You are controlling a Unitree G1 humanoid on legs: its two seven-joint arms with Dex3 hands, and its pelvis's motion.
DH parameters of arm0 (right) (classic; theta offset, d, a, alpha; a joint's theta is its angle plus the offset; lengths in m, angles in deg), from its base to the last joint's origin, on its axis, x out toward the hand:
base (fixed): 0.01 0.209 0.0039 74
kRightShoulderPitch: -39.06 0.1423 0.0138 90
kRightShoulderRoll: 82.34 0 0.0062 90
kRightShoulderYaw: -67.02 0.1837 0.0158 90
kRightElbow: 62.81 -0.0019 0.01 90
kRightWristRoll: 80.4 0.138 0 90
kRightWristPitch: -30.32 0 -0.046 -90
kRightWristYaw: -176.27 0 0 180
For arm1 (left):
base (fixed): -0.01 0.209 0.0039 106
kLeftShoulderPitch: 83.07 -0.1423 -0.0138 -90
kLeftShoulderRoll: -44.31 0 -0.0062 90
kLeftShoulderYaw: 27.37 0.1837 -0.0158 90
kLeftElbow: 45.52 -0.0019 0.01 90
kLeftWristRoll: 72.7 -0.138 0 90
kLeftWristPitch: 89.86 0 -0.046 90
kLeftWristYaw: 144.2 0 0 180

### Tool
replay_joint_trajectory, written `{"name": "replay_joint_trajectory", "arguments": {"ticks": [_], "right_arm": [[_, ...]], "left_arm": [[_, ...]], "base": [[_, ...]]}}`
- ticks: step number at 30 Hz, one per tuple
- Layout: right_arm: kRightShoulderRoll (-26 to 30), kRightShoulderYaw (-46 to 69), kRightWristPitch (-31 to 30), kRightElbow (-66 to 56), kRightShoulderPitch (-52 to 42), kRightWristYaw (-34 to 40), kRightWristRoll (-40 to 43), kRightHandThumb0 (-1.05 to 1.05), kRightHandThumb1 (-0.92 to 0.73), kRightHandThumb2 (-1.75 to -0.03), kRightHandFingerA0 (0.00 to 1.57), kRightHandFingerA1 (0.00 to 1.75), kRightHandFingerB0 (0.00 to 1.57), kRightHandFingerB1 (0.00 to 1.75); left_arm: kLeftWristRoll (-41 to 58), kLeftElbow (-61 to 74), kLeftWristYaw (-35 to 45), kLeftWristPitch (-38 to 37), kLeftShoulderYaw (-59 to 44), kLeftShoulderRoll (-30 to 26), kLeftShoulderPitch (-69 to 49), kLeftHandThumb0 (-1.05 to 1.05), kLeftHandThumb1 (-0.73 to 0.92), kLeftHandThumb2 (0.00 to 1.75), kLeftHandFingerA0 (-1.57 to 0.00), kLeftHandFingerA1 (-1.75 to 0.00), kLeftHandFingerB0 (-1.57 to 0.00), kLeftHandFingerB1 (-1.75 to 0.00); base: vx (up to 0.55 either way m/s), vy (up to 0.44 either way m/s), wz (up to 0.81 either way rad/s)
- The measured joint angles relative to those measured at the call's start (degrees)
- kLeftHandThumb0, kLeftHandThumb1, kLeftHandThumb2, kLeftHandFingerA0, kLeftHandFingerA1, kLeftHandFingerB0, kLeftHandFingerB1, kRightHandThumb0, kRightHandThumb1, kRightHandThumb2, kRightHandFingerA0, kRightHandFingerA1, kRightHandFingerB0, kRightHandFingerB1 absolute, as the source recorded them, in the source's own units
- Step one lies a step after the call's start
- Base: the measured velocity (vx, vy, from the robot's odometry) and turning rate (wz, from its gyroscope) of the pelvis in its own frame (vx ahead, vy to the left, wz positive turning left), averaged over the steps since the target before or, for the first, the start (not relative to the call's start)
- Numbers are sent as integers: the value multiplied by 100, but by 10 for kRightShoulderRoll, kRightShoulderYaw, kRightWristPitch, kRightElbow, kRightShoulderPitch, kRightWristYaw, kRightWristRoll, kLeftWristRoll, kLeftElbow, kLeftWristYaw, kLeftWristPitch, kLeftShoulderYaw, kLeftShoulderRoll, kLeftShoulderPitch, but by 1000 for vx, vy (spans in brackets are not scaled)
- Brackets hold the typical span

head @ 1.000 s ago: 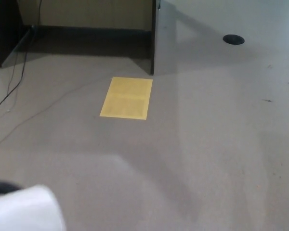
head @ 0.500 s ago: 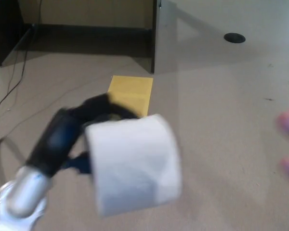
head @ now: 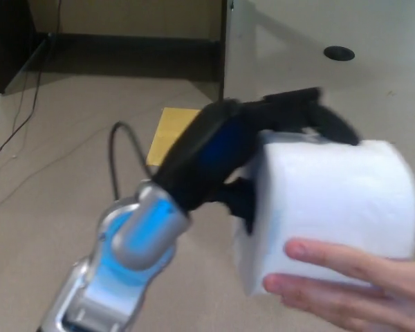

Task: A person is holding a toilet paper roll and the robot extends its left hand to grab the roll by inserting its thumb into the gap in the middle and brings its hand down by its side. Then it extends its arm again to hand the toilet paper roll back to the person.

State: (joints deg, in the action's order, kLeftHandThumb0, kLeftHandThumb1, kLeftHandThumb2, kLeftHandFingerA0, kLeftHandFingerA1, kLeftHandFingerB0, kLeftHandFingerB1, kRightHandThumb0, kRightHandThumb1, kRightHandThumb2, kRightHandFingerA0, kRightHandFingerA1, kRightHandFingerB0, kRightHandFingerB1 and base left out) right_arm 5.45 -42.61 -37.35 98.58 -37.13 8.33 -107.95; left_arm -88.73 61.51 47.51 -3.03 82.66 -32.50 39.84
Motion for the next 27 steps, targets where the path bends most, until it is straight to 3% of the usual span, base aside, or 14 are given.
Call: {"name": "replay_joint_trajectory", "arguments": {"ticks": [1,3,4,7,11,12,13,14,16,17,21,22,23,27], "right_arm": [[0,0,0,0,0,0,0,-38,-70,-61,67,57,55,44],[0,-3,0,0,0,-1,-1,-38,-70,-61,67,59,55,44],[0,-5,0,1,0,-1,-2,-39,-70,-61,68,63,55,44],[0,-5,-2,1,1,-3,-2,-39,-70,-61,66,58,55,44],[0,-3,-2,0,3,-7,-1,-39,-70,-61,70,64,55,44],[0,-2,-3,0,3,-8,-1,-39,-70,-61,71,67,55,44],[0,-2,-3,0,4,-9,-1,-39,-71,-61,68,63,54,43],[0,-2,-3,0,4,-9,-1,-39,-71,-61,71,67,55,44],[0,-4,-4,0,2,-10,-2,-39,-71,-61,71,67,55,44],[0,-5,-4,0,0,-10,-2,-40,-72,-62,69,61,54,43],[-1,-12,-8,1,1,-11,-4,-40,-72,-62,68,57,54,43],[-1,-14,-9,1,2,-11,-4,-39,-71,-62,70,59,55,43],[-2,-16,-9,1,1,-11,-5,-38,-71,-62,70,61,55,44],[-1,-20,-8,1,-11,-10,-8,-39,-72,-62,70,59,54,44]], "left_arm": [[-6,8,1,9,6,4,6,-20,75,69,-92,-146,-79,-112],[-20,34,5,30,21,10,12,-20,76,67,-95,-144,-82,-104],[-25,45,7,39,26,12,12,-21,75,67,-88,-155,-79,-112],[-39,78,13,68,41,18,13,-25,73,66,-89,-164,-80,-117],[-50,115,21,99,59,25,12,-17,73,63,-96,-149,-86,-100],[-54,122,23,106,62,26,11,-18,73,61,-97,-142,-87,-90],[-56,127,24,111,65,26,9,-23,71,61,-95,-114,-79,-51],[-59,134,24,116,68,27,4,-48,47,71,-34,-48,-18,-37],[-65,155,27,132,78,26,-14,-48,47,71,-34,-48,-18,-37],[-68,165,31,142,84,24,-24,-57,37,74,-3,-29,-3,-16],[-79,190,53,174,87,1,-33,-66,40,76,0,-11,0,-2],[-80,195,60,181,86,-6,-33,-72,44,54,0,-14,0,0],[-82,203,66,187,86,-16,-37,-71,36,74,0,-16,0,0],[-79,227,81,192,79,-46,-73,-73,45,78,0,-11,0,0]], "base": [[0,0,0],[0,0,0],[0,0,0],[0,0,0],[0,0,0],[0,0,0],[0,0,0],[0,0,0],[0,0,0],[0,0,0],[0,0,0],[0,0,0],[0,0,0],[0,0,0]]}}
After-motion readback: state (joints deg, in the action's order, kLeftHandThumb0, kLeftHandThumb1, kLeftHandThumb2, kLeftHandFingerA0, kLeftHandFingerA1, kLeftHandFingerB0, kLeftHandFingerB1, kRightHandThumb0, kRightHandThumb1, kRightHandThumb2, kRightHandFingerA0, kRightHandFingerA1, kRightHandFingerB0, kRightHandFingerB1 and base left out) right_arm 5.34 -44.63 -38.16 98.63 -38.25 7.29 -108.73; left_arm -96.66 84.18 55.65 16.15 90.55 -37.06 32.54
